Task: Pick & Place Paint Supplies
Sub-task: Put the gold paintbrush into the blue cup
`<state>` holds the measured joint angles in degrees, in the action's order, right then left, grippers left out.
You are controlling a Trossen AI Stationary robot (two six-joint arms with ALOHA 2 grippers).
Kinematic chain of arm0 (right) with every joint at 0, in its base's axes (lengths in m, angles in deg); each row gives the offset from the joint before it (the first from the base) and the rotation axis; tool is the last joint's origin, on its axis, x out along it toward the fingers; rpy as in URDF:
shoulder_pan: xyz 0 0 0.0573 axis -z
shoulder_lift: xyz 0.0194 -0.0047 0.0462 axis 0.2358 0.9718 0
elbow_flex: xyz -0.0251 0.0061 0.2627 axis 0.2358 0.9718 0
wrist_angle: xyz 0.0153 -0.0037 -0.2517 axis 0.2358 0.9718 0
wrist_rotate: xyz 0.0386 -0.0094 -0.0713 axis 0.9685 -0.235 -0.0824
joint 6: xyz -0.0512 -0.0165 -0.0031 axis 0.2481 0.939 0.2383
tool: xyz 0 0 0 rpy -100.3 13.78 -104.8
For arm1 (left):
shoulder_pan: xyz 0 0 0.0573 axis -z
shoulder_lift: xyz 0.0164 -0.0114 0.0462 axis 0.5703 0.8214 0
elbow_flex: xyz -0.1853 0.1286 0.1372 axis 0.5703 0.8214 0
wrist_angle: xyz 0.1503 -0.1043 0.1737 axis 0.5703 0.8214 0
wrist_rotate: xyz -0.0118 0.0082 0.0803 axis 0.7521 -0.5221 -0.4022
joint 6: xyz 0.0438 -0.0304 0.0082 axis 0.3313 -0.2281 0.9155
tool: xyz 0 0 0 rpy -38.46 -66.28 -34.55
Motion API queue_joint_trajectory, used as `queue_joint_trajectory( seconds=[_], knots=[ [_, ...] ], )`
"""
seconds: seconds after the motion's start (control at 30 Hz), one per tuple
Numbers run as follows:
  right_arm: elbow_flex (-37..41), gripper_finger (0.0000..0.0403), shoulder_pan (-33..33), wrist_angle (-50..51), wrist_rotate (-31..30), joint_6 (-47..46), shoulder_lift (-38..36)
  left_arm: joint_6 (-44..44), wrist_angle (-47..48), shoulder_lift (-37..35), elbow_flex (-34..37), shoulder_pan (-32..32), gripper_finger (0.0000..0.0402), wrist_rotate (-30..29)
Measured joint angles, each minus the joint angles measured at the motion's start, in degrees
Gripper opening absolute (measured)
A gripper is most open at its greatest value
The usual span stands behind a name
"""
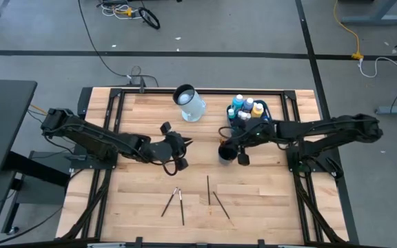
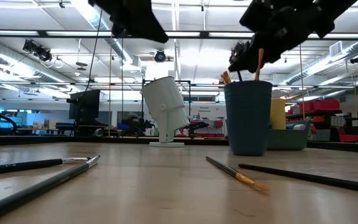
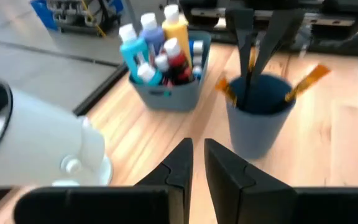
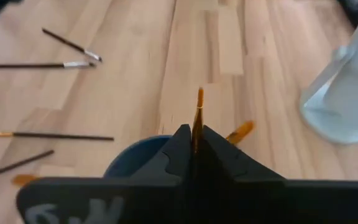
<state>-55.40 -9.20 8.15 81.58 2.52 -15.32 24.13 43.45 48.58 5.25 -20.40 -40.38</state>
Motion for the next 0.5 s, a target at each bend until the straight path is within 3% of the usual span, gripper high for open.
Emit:
queue_joint_trajectory(
  seconds=[0.13,0.5],
  knots=[
    [0.00,0.0054,-0.01,0.06,-0.64,0.46,2.63,-0.61,1.21,0.00,0.65,0.00,0.0050,-0.18],
    [0.00,0.0083,-0.01,-3.03,-13.21,2.60,0.86,-0.70,1.11,1.85,0.76,-0.35,0.0050,-0.79]
  ],
)
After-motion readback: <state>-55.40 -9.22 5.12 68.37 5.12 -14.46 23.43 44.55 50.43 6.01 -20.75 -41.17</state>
